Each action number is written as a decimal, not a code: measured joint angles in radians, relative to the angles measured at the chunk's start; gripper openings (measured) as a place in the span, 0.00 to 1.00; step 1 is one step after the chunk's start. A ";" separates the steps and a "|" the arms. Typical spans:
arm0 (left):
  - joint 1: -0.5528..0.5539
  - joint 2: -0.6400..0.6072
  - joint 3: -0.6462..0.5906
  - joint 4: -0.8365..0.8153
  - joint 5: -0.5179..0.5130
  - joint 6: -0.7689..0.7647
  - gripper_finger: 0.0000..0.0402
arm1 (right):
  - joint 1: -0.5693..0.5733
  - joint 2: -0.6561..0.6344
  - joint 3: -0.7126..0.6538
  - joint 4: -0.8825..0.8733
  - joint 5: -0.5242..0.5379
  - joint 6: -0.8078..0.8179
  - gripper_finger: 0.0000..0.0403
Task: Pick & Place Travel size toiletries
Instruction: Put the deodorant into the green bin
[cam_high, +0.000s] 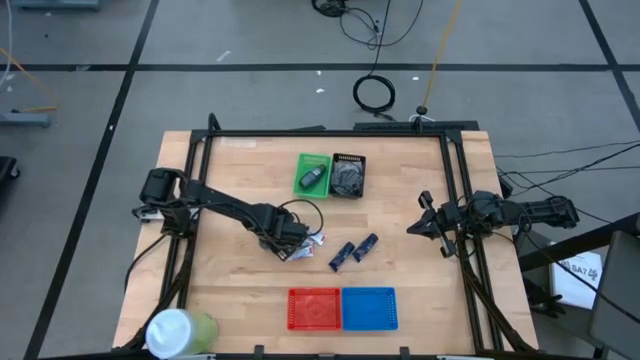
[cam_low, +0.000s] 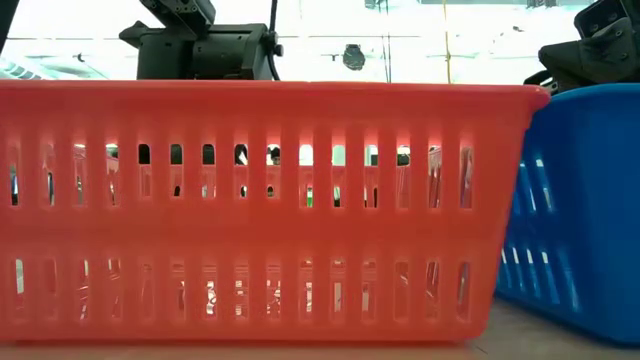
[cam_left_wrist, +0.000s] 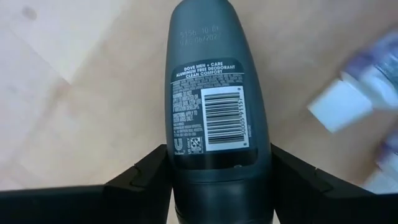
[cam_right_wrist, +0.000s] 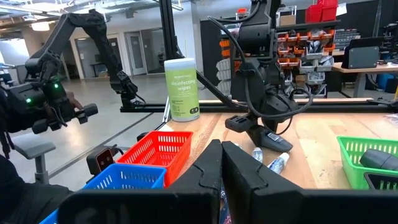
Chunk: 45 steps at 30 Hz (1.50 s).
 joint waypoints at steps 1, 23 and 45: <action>0.001 -0.009 -0.001 -0.005 -0.010 0.003 0.51 | 0.000 0.000 0.000 0.000 0.000 0.000 0.00; 0.166 -0.320 0.000 0.364 -0.270 0.445 0.49 | 0.000 0.000 0.000 0.000 0.000 0.000 0.00; 0.420 -0.029 0.001 0.810 -0.074 0.584 0.51 | 0.000 0.000 0.000 0.000 0.000 0.000 0.00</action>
